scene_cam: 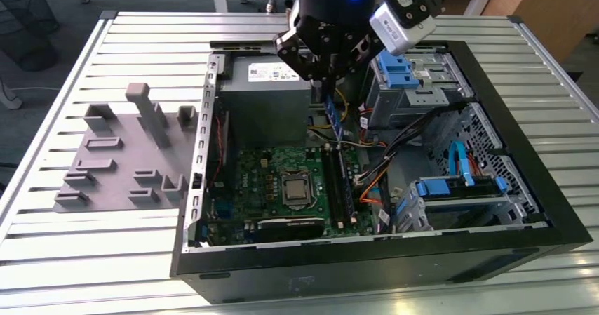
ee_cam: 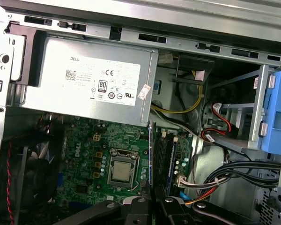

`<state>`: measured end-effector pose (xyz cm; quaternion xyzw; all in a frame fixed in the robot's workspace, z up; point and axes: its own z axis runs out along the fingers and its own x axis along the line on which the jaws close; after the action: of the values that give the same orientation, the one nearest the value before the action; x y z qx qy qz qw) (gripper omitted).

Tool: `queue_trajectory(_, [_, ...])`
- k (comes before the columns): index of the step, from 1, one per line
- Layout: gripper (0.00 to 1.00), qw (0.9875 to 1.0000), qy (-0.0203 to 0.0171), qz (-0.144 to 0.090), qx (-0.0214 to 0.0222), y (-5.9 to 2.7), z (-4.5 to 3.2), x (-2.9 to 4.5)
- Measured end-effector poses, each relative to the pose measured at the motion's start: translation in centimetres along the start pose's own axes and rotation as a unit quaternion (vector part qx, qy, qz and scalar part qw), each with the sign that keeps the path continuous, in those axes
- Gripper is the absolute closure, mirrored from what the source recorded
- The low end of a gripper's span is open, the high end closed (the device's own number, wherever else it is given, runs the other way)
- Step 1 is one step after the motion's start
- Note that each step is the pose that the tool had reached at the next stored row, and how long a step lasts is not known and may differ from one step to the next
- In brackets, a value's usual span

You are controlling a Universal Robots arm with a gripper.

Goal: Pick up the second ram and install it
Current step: 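Insert the second ram into the second slot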

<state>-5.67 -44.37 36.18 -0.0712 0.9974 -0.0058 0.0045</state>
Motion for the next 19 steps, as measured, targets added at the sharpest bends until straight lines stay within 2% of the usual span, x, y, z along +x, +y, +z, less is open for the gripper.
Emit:
queue_trajectory(8, [0.86,1.0,-0.0001,0.002,-0.0001,0.0,0.02,0.0])
queue_trajectory(12, [0.86,0.9999,0.0001,0.014,0.0,0.0,0.03,0.0])
queue_trajectory(17, [0.86,0.9998,0.0001,0.018,0.0,0.0,0.03,0.0])
queue_trajectory(19, [0.86,0.9996,0.0003,0.029,0.0001,0.0,0.03,0.0])
